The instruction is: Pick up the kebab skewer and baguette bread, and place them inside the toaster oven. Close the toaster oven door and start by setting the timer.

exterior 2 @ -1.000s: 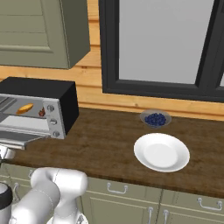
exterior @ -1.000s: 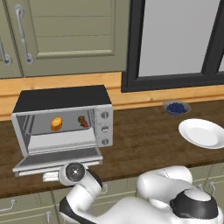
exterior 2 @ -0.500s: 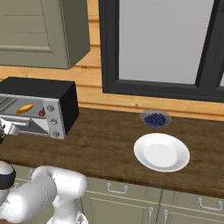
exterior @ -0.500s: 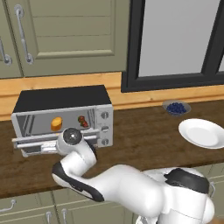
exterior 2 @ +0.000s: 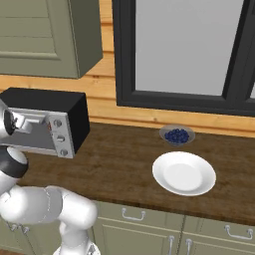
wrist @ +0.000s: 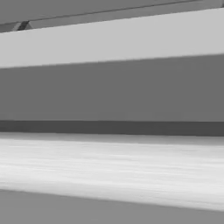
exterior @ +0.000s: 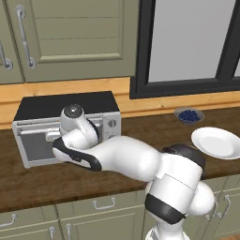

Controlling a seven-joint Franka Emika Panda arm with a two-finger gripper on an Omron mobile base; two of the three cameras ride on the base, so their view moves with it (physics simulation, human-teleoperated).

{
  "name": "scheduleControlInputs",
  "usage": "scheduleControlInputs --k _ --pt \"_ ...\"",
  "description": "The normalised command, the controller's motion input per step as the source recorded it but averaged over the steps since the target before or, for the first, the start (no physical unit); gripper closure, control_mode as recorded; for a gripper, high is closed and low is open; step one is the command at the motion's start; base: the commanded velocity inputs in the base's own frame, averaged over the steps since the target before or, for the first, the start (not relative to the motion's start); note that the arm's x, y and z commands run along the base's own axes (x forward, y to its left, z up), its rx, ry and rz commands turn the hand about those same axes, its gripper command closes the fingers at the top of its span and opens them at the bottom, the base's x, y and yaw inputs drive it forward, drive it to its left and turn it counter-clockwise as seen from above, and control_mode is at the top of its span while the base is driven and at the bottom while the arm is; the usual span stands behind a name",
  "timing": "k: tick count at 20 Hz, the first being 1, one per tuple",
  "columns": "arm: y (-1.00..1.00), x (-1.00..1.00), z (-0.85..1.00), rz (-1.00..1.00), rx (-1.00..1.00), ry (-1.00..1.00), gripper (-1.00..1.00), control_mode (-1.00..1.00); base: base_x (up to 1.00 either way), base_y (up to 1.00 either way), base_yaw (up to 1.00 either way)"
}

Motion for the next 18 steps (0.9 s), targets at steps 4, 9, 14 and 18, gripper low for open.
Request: scheduleControlInputs --k 4,9,14,18 --pt "0.00 0.29 -0.06 0.00 -0.12 -0.02 -1.00 -1.00 0.00 0.00 0.00" --pt "0.00 0.85 -0.05 0.00 -0.12 0.00 -1.00 -1.00 0.00 0.00 0.00" --pt "0.00 0.67 0.00 0.00 -0.09 0.00 -1.00 -1.00 0.00 0.00 0.00" --pt "0.00 -0.30 0.14 0.00 -0.02 0.00 -1.00 -1.00 0.00 0.00 0.00"
